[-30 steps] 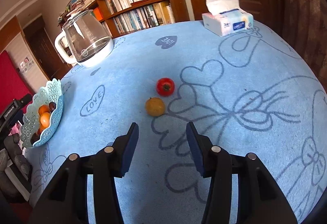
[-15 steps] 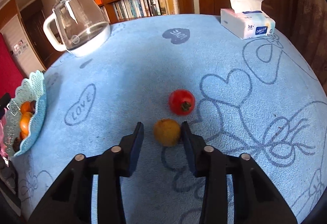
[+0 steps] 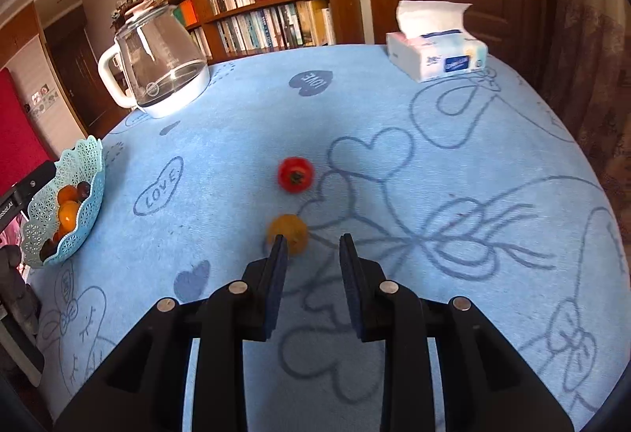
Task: Organize fruits
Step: 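Close the right gripper around the kiwi, then grasp the red tomato with the left gripper while the right gripper holds the kiwi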
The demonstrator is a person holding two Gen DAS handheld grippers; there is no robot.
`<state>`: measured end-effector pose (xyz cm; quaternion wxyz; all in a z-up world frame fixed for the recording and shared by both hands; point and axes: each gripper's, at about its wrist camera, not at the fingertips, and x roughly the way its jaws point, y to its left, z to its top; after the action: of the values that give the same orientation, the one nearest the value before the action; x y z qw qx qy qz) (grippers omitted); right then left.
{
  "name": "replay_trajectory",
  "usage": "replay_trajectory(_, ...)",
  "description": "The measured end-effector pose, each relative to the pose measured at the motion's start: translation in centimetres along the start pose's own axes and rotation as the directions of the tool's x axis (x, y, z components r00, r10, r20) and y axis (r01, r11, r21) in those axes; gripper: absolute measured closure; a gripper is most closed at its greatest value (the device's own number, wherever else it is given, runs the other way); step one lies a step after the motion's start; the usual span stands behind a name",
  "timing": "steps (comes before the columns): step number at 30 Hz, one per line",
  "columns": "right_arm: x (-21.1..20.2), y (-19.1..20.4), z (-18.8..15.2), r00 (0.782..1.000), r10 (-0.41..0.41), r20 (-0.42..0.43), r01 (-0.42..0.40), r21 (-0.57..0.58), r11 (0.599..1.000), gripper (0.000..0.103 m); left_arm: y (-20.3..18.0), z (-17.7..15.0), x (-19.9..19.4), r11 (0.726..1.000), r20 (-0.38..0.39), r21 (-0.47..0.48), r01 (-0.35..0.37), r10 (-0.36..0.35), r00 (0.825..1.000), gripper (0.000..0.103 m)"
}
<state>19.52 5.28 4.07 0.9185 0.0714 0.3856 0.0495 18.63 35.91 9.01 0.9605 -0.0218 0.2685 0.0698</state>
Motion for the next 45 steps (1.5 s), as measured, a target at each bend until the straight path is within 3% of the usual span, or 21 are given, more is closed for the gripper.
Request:
replay_trajectory(5,-1.0,-2.3,-0.6,1.000,0.015,0.022,-0.016,0.042,0.999,0.075,-4.5,0.1,0.0,0.990,-0.046,0.074,0.122,-0.119,0.992,0.012)
replay_trajectory(9,-0.6,-2.2,-0.2,0.996,0.086,0.010,-0.086,0.057,0.995,0.074,-7.3,0.2,0.5,0.979,-0.078,0.099,0.181,-0.173,0.982,0.012)
replay_trajectory(14,0.5,0.3,1.0,0.993,0.116,0.002,-0.116,-0.035,0.993,0.074,-9.3,0.1,1.1,0.976,-0.094,0.114,0.187,-0.177,0.980,0.012)
replay_trajectory(21,3.5,2.4,1.8,0.984,0.164,-0.068,-0.168,-0.050,0.985,0.073,-9.3,-0.2,2.0,0.977,-0.113,0.117,0.181,-0.167,0.979,0.012)
replay_trajectory(31,5.6,3.0,1.6,0.988,0.118,-0.097,-0.126,-0.080,0.989,0.072,-8.9,-0.3,3.3,0.980,-0.138,0.099,0.171,-0.157,0.978,0.012)
replay_trajectory(38,4.5,2.7,1.5,0.988,0.129,-0.087,-0.137,-0.084,0.987,0.074,-9.4,-0.3,3.3,0.978,-0.137,0.115,0.173,-0.156,0.978,0.012)
replay_trajectory(45,0.5,0.4,0.8,0.992,0.122,-0.036,-0.125,-0.088,0.988,0.074,-11.0,-0.6,3.6,0.968,-0.148,0.161,0.192,-0.169,0.974,0.012)
